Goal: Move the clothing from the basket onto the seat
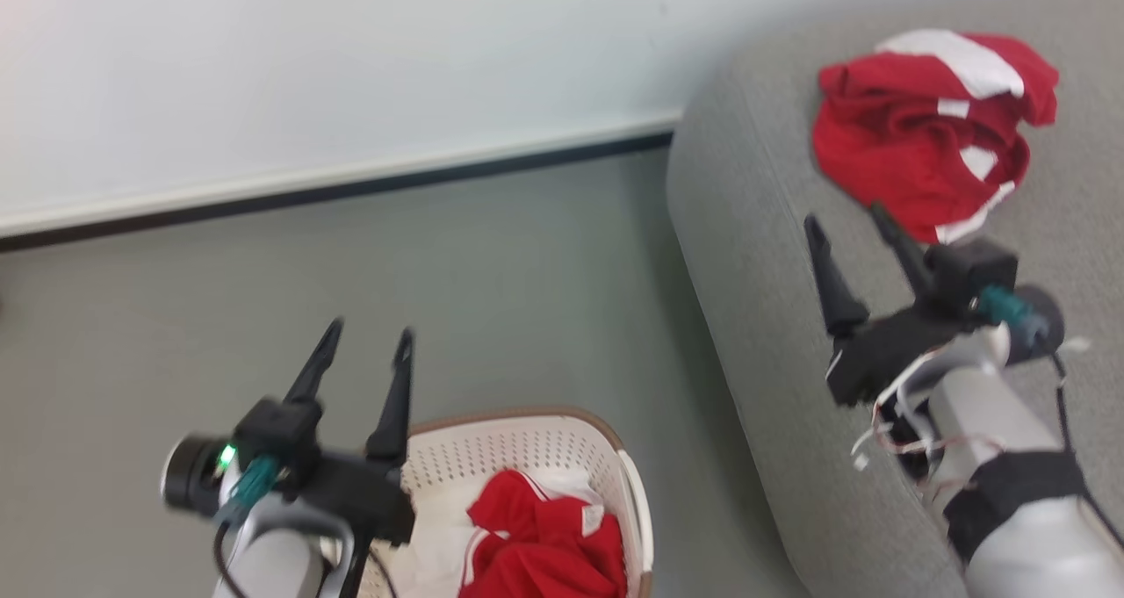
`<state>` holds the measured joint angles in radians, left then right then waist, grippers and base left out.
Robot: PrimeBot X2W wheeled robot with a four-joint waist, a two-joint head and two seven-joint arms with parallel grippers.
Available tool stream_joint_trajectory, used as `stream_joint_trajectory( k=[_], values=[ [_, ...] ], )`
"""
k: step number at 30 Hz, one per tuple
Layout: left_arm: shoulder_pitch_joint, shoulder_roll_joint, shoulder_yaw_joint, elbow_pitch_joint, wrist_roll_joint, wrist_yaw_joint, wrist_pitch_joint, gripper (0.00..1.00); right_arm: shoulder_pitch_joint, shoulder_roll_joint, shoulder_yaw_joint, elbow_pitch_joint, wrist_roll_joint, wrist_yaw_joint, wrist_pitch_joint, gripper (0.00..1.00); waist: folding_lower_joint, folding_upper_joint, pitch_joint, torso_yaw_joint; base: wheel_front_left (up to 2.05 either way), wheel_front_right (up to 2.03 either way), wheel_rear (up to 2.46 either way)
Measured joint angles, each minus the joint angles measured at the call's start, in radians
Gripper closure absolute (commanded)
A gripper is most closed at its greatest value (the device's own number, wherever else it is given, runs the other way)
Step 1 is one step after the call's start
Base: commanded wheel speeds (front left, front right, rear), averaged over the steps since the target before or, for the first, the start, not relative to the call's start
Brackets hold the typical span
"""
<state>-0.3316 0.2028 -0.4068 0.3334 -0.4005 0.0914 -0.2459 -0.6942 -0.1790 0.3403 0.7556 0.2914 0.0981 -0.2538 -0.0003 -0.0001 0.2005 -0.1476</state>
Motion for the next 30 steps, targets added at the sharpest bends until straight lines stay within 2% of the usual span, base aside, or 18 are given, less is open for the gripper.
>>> stream_joint_trajectory(
  k=[9,16,21,30],
  values=[
    [0.182,0.016,0.078,-0.004,-0.021,0.023,-0.004,0.0,0.199,0.03,0.003,-0.117,0.0,-0.046,0.0,0.0,0.0,0.0,-0.122,0.067,0.0,0.0,0.0],
    [0.302,0.017,0.146,-0.068,-0.022,0.032,-0.004,0.0,0.342,0.051,0.015,-0.241,-0.015,-0.082,0.0,0.0,0.0001,-0.0001,-0.199,0.115,0.0,0.0,0.0],
    [0.363,0.013,0.171,-0.099,-0.02,0.032,-0.004,0.0,0.411,0.052,0.019,-0.303,-0.021,-0.091,0.0,0.0,0.0001,-0.0001,-0.228,0.138,0.0,0.0,0.0],
    [0.441,0.001,0.214,-0.173,-0.001,0.032,-0.004,0.0,0.564,0.047,0.001,-0.449,-0.028,-0.13,0.0,0.0,0.0001,0.0,-0.261,0.161,0.0,0.0,0.0]
  ],
)
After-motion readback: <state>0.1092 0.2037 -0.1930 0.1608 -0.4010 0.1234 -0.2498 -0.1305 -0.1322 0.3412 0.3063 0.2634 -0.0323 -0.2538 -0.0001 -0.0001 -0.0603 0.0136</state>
